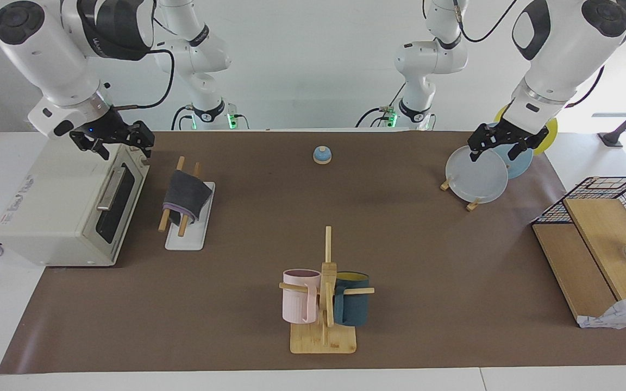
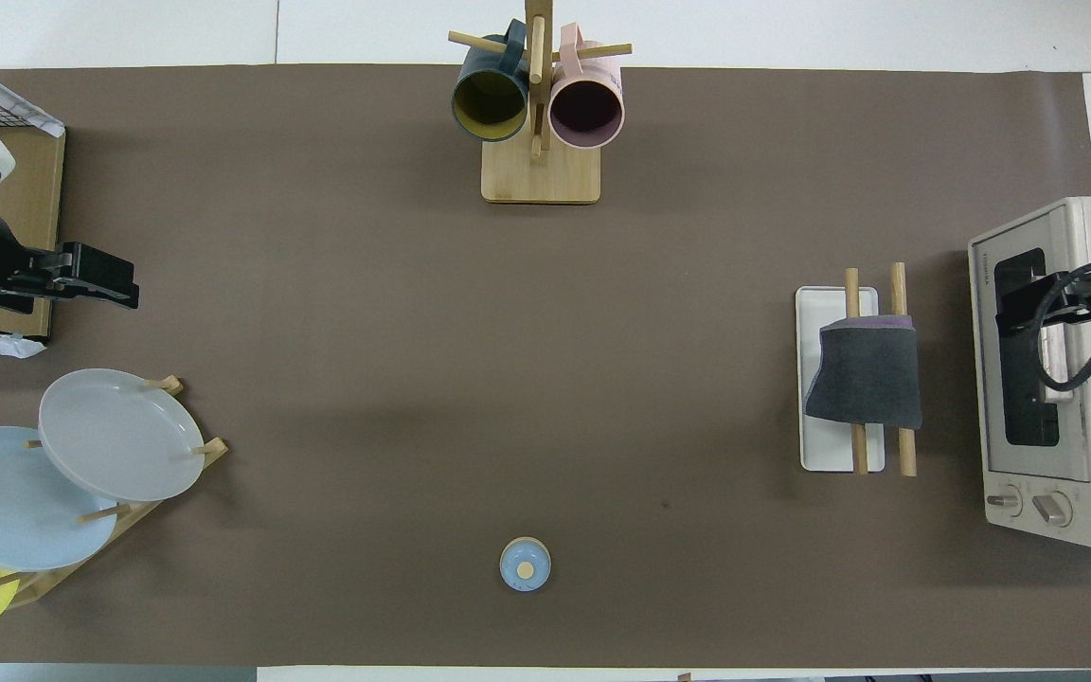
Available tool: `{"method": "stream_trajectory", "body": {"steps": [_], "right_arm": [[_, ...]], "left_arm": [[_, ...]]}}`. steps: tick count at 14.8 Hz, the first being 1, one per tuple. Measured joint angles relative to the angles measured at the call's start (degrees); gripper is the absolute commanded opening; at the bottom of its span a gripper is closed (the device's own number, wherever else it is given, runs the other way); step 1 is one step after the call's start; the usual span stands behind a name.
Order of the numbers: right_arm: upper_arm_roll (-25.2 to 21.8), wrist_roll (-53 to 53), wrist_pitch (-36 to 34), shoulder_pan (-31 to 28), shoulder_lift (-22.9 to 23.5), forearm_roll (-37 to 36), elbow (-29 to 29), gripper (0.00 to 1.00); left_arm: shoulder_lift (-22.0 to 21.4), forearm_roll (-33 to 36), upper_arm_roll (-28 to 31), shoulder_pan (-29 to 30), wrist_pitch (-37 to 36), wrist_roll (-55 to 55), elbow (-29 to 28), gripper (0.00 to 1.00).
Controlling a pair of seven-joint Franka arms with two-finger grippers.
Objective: Fold towel and hang on rack
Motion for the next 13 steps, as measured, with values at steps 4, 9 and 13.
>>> {"method": "stream_trajectory", "body": {"steps": [4, 9, 13], "right_arm": [[0.97, 0.09, 0.64, -0.99, 0.22, 0.0, 0.34, 1.0], [1.68, 0.14, 0.64, -1.47, 0.43, 0.0, 1.39, 1.0], [1.67, 0.15, 0.64, -2.15, 0.83, 0.0, 2.16, 1.0]], "left_arm": [[0.0, 0.0, 0.0, 0.0, 0.0, 0.0, 0.0, 1.0], [0.0, 0.0, 0.0, 0.0, 0.0, 0.0, 0.0, 1.0], [0.0, 0.0, 0.0, 0.0, 0.0, 0.0, 0.0, 1.0]]}}
